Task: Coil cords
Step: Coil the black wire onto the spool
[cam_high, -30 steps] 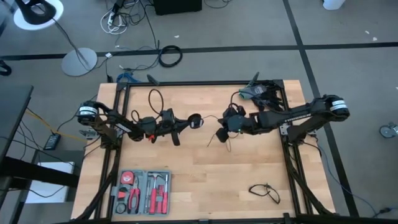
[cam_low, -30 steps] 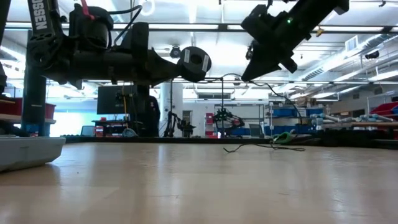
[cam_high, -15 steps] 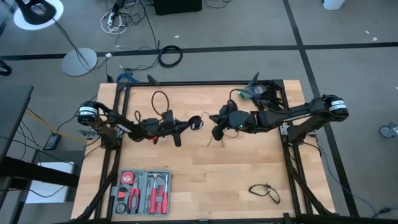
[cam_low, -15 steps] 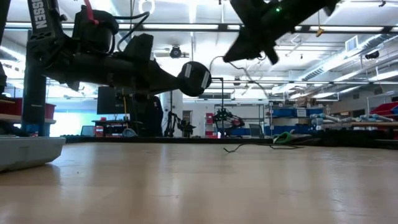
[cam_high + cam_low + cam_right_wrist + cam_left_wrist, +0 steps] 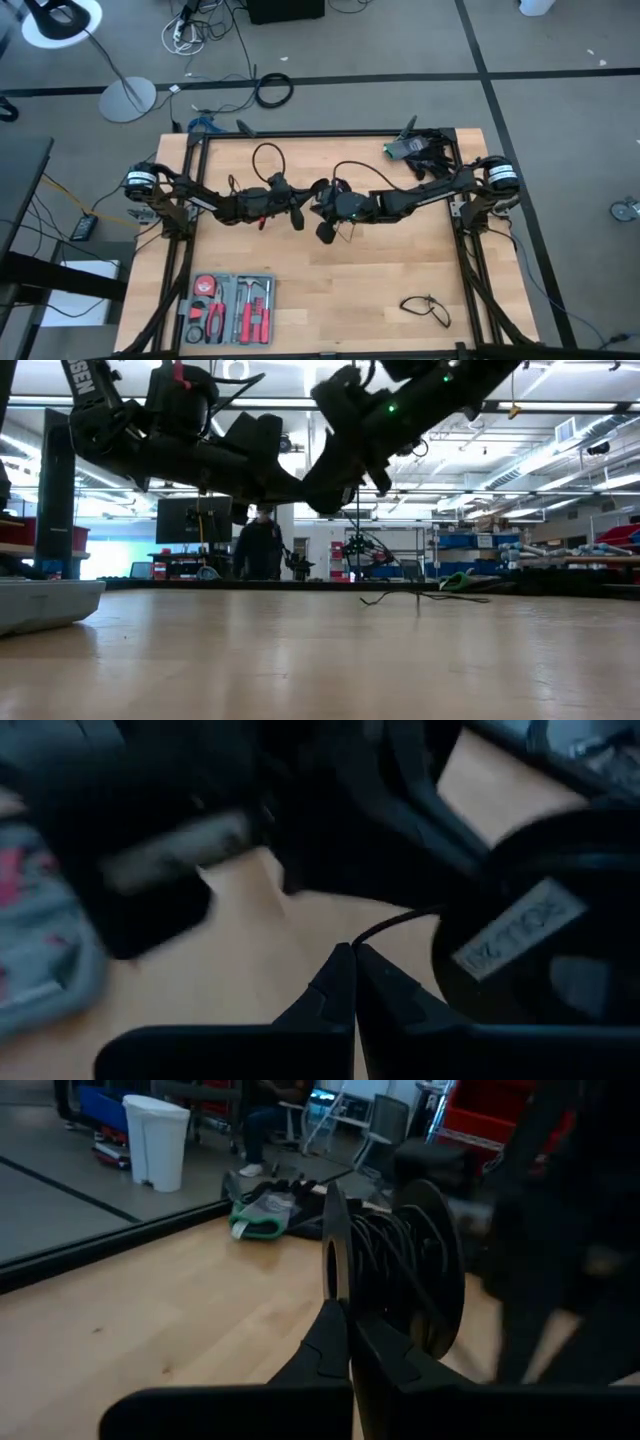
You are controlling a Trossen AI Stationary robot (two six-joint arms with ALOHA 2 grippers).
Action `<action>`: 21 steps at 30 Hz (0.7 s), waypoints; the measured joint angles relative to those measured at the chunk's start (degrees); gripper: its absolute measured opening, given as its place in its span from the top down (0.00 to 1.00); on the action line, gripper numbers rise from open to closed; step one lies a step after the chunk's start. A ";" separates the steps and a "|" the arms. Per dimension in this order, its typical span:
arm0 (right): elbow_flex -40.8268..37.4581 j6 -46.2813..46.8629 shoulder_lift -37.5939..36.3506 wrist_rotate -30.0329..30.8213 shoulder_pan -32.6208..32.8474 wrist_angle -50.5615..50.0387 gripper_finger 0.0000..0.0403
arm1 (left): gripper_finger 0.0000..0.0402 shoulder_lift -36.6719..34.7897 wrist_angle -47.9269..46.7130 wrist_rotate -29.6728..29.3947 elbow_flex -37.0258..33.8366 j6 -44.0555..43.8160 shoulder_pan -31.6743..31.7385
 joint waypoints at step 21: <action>-0.17 11.73 -7.06 8.46 7.67 -36.80 0.81 | 1.00 -0.07 20.83 0.37 -9.44 -3.45 0.06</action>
